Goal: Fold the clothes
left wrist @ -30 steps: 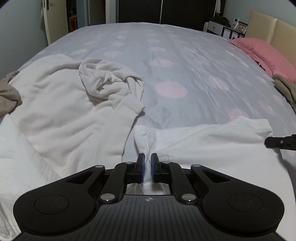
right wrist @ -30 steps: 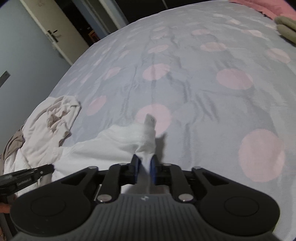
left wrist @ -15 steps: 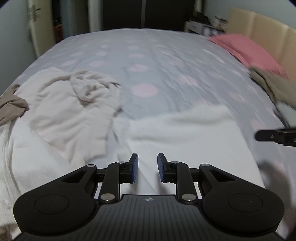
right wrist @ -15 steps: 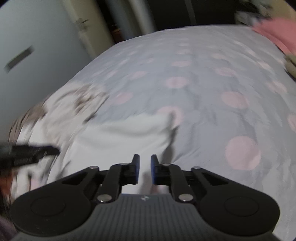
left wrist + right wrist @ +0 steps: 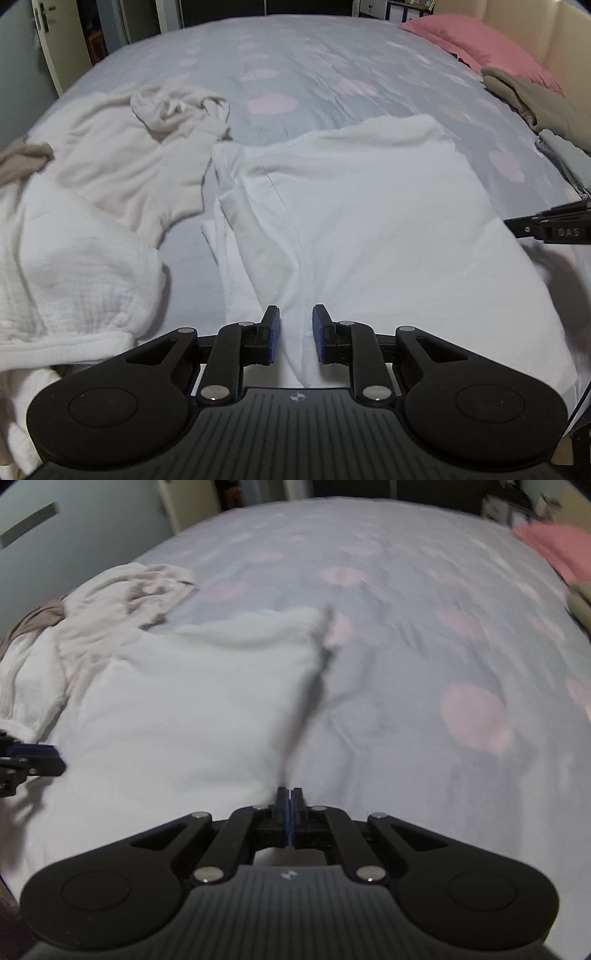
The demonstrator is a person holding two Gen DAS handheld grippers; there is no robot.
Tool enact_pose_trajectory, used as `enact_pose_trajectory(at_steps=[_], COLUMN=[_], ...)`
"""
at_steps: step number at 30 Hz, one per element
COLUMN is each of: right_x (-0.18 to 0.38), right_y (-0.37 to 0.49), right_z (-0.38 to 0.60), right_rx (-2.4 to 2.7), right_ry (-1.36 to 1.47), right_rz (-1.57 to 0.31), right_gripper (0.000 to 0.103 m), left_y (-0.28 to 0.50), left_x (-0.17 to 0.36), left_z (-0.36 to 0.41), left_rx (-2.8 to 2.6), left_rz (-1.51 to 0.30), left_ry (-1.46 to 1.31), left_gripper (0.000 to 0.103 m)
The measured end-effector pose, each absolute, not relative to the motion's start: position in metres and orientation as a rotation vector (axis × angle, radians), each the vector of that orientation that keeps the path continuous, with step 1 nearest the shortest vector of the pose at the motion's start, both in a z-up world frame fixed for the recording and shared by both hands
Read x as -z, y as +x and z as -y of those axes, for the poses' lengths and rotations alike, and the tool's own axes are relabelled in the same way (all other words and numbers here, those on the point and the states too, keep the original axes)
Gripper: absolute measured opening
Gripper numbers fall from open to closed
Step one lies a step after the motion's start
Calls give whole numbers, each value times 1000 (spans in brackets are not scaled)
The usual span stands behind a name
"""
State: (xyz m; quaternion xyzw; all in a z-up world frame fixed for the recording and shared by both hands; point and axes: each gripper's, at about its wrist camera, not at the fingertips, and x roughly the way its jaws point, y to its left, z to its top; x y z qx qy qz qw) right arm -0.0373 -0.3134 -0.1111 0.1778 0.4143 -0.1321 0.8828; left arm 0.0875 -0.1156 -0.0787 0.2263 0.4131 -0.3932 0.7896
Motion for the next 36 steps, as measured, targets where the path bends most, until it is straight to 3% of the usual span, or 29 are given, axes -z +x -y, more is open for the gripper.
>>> enact_pose_trajectory(at_steps=[8,17,32,36], right_x=[65,105,79,99], right_y=[-76,-85,-124,-120], right_z=[255,227,216,203], right_rx=[95,12,-27,-59], right_ry=[225,79,93,52], right_rz=[-768,-864,-860,-941], right_gripper=[6,3,7,9], left_y=[49,39,7,4], left_x=[53,97,72,88], left_z=[90,72,64,74], left_rx=[959,900,955,936], left_rz=[-818,-921,-833,-860], left_ry=[481,575,617,713], left_gripper=[18,20,20,20])
